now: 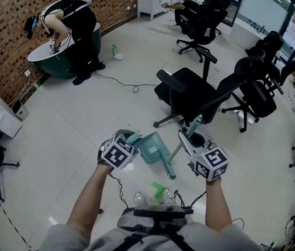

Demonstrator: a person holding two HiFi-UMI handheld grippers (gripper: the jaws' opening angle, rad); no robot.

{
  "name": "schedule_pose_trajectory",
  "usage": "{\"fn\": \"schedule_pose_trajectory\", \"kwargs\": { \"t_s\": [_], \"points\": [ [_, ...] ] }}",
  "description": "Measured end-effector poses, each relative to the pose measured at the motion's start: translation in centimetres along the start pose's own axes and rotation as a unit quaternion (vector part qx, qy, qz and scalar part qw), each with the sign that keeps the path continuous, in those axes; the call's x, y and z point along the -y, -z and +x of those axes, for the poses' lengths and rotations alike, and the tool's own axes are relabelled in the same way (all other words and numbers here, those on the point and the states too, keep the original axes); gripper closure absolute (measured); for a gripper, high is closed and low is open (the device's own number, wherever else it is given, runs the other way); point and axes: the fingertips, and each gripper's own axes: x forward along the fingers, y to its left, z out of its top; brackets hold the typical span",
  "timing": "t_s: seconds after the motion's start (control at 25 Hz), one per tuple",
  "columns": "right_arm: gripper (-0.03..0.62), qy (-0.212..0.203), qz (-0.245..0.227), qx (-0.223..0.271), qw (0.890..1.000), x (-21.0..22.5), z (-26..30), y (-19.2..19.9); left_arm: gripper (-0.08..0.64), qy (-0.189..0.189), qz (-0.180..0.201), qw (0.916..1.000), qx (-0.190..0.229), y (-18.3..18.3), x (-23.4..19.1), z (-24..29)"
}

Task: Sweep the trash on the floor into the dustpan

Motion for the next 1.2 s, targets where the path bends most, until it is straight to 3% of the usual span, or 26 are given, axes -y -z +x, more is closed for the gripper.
{"fn": "schedule_pose_trajectory", "kwargs": {
  "t_s": [0.48,1.2],
  "points": [
    [0.522,0.03,-0.003,0.003,1.0,1.5,-2.7,1.0,0.459,0.018,0.044,0.9988,0.01,-4.1,1.4,1.3],
    [0.523,0.049,-0.004,-0.009,0.999,1.3,-3.5,1.4,0.459,0.034,0.064,0.9973,0.012,-3.9,2.6,2.3]
  ]
}}
